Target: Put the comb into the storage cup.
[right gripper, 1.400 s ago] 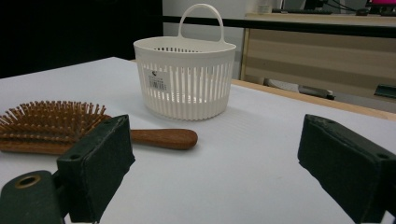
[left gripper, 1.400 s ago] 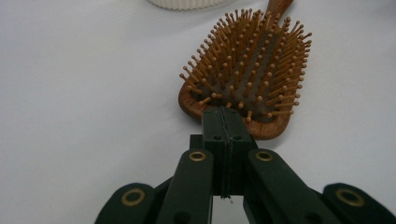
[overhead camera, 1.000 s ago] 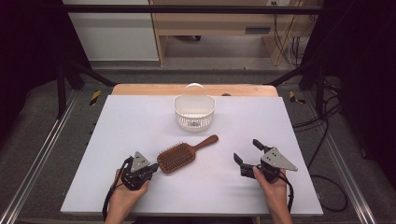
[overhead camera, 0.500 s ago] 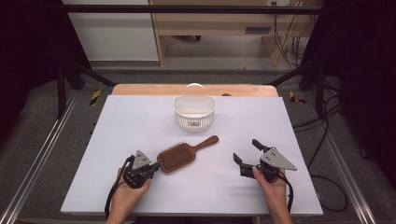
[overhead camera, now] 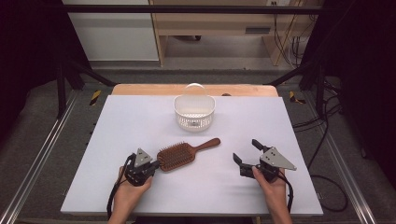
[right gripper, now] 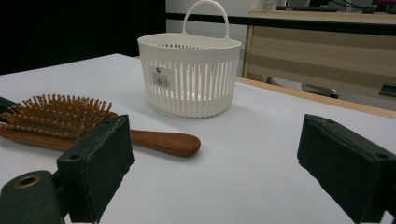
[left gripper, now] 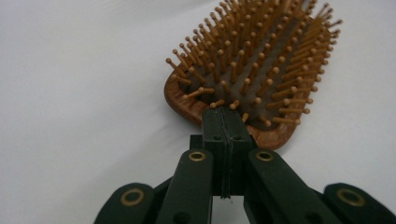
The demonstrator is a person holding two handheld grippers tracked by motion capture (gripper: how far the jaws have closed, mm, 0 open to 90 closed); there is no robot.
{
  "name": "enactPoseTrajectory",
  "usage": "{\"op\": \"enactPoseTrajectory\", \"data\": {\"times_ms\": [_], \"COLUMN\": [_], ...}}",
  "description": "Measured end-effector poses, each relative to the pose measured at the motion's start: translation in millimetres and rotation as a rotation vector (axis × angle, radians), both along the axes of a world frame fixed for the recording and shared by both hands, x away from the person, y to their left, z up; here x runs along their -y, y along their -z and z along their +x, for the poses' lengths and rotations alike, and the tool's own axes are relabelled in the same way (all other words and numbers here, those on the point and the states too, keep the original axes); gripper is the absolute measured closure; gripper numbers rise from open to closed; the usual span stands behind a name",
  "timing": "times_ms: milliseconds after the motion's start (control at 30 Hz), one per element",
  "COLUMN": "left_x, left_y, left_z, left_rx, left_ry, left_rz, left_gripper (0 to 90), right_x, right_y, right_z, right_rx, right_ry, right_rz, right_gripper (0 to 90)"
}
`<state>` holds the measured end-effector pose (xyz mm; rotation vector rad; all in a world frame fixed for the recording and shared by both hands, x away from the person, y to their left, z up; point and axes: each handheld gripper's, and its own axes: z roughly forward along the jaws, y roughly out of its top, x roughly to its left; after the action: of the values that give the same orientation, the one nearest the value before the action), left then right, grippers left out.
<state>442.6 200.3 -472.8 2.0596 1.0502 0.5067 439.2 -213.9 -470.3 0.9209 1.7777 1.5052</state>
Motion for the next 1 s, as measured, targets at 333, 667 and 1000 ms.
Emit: {"op": "enactPoseTrajectory", "data": {"times_ms": [333, 667, 1000], "left_x": [-1.9, 8.7, 49.0], "left_y": [-0.8, -4.7, -5.8], "left_z": [22.7, 49.1, 68.2], "left_rx": [-0.006, -0.021, -0.032], "left_ry": [-0.032, 0.001, 0.071], "left_rz": [0.019, 0.066, 0.092], "left_gripper": [89.9, 89.9, 89.9], "right_x": [1.3, 0.9, 2.8], "right_y": [-0.6, -2.9, -9.0], "right_z": [-0.4, -3.7, -20.5], "right_rx": [0.001, 0.002, 0.008], "right_ry": [-0.001, -0.012, -0.019], "right_rz": [0.008, 0.023, -0.016], "right_gripper": [10.3, 10.0, 8.7]}}
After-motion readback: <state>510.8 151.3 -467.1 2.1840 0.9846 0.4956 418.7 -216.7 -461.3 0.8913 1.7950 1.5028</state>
